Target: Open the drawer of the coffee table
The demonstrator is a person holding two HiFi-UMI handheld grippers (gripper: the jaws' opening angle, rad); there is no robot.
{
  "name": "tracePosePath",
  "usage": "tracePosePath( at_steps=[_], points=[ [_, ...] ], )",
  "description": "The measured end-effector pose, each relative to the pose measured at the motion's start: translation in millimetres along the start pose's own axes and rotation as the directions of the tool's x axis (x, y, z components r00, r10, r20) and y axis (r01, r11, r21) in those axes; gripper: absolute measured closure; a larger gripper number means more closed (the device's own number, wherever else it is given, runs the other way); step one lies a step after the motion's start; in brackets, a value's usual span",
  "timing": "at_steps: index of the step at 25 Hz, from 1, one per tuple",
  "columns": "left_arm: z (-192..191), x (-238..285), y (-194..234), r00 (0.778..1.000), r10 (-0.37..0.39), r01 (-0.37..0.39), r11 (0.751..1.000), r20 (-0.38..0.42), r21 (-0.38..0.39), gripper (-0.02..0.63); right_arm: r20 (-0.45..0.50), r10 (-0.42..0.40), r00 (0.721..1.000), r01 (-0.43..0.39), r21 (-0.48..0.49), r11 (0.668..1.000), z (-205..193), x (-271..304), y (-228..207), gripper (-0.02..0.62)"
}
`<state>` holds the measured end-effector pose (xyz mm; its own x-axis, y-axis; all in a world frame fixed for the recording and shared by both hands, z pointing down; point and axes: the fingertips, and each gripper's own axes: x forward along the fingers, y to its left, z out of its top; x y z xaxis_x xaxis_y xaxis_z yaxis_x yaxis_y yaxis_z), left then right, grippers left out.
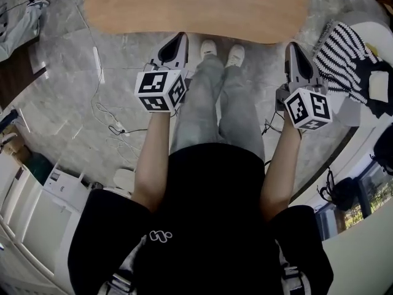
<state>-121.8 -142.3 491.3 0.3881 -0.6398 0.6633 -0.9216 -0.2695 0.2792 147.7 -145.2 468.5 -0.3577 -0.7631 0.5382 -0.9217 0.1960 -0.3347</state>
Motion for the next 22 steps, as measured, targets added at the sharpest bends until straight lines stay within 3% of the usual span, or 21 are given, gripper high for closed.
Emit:
tracePosePath(
  at_steps=[17, 22],
  points=[
    [-114.6, 36.8, 44.6, 0.988, 0.054, -0.065, 0.995, -0.147, -0.070, 0.595, -0.208, -0.003, 0.978, -0.007, -0.047, 0.999, -133.9, 26.0, -17.4, 0.581],
    [-146.8, 58.0, 56.2, 0.979, 0.056, -0.068, 0.996, -0.194, -0.055, 0.595, -0.265, -0.014, 0.964, -0.004, -0.066, 0.998, -171.1, 38.2, -32.8, 0.581]
  ],
)
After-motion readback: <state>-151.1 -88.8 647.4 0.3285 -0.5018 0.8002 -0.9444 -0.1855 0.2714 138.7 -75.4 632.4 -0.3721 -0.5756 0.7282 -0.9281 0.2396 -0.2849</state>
